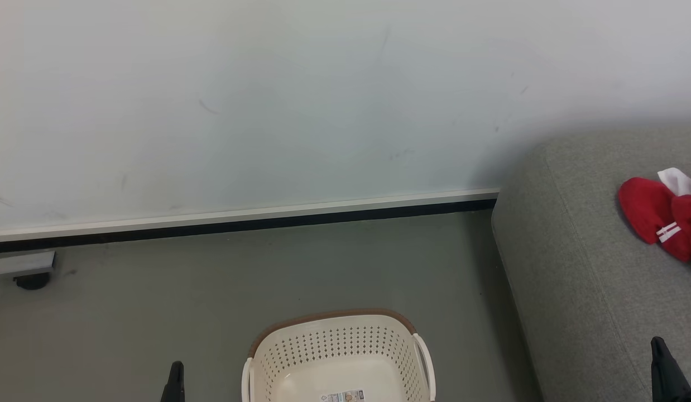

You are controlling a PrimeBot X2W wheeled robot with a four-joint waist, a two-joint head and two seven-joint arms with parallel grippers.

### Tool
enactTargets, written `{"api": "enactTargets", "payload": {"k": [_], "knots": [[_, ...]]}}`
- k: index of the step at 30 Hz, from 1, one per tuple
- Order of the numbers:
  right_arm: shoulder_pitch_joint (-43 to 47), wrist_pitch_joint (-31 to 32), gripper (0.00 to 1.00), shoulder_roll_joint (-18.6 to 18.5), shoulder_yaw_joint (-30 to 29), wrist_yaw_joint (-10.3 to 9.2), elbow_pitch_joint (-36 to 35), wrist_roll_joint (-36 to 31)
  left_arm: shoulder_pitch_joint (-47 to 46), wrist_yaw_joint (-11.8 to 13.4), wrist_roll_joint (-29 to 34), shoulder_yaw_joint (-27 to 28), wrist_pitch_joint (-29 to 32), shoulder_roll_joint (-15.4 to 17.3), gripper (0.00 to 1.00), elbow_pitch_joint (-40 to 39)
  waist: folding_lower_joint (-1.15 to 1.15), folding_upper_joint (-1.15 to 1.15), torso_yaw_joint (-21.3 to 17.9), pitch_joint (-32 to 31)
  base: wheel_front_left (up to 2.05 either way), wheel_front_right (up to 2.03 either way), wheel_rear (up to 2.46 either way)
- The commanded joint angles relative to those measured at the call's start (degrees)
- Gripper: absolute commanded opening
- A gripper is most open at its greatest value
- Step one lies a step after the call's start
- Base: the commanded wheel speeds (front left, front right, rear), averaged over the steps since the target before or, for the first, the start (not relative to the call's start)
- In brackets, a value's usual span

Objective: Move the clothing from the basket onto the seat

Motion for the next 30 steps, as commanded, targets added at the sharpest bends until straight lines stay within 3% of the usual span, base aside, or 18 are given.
{"api": "enactTargets", "payload": {"k": [1,30], "knots": [[0.00,0.16,0.00,0.17,-0.13,0.01,0.06,-0.05,-0.48,-0.12,-0.22,0.16,0.05,0.22,0.00,0.21,0.00,0.00,0.00,0.00,0.00,0.00,0.00],[-0.24,0.98,0.00,0.84,-0.99,0.00,0.22,-0.76,-0.46,-0.12,0.04,0.36,0.24,0.03,0.00,0.20,0.00,0.00,0.00,-0.01,0.00,0.00,0.00]]}}
